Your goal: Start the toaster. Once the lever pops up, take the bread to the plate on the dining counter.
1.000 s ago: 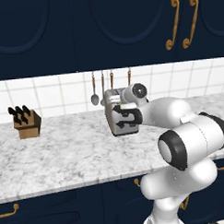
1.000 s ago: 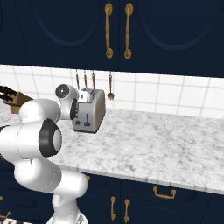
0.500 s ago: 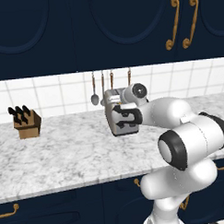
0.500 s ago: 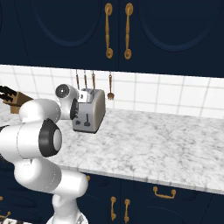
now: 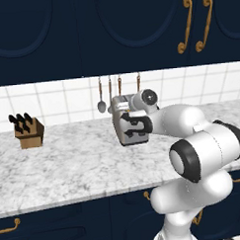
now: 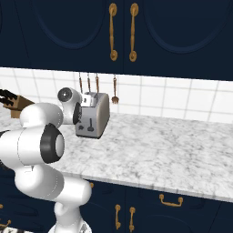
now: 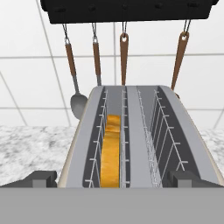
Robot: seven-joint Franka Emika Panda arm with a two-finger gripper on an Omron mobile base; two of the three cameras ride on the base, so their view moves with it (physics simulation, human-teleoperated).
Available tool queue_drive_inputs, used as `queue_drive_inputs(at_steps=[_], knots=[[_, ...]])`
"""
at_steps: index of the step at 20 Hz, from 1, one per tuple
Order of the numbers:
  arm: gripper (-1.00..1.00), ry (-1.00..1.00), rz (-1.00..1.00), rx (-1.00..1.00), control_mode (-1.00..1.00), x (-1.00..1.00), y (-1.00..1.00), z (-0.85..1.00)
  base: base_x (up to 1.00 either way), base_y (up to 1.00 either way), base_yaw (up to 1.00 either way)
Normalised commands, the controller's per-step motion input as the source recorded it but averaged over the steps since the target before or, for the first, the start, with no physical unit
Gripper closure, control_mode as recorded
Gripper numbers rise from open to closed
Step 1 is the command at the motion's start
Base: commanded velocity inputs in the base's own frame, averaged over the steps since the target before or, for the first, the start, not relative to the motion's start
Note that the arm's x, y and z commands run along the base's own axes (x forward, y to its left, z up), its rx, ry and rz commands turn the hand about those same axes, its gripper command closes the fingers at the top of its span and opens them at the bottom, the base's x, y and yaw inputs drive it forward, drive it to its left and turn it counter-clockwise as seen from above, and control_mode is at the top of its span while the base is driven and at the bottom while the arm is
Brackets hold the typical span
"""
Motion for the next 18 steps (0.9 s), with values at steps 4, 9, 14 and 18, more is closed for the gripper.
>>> queue_drive_inputs(at_steps=[4,9,14,18], knots=[[-1.00,0.00,0.00,0.00,-1.00,0.00,0.00,0.00,0.00,0.00,0.00],[-1.00,0.00,0.00,0.00,-1.00,0.00,0.00,0.00,0.00,0.00,0.00],[-1.00,0.00,0.00,0.00,-1.00,0.00,0.00,0.00,0.00,0.00,0.00],[-1.00,0.00,0.00,0.00,-1.00,0.00,0.00,0.00,0.00,0.00,0.00]])
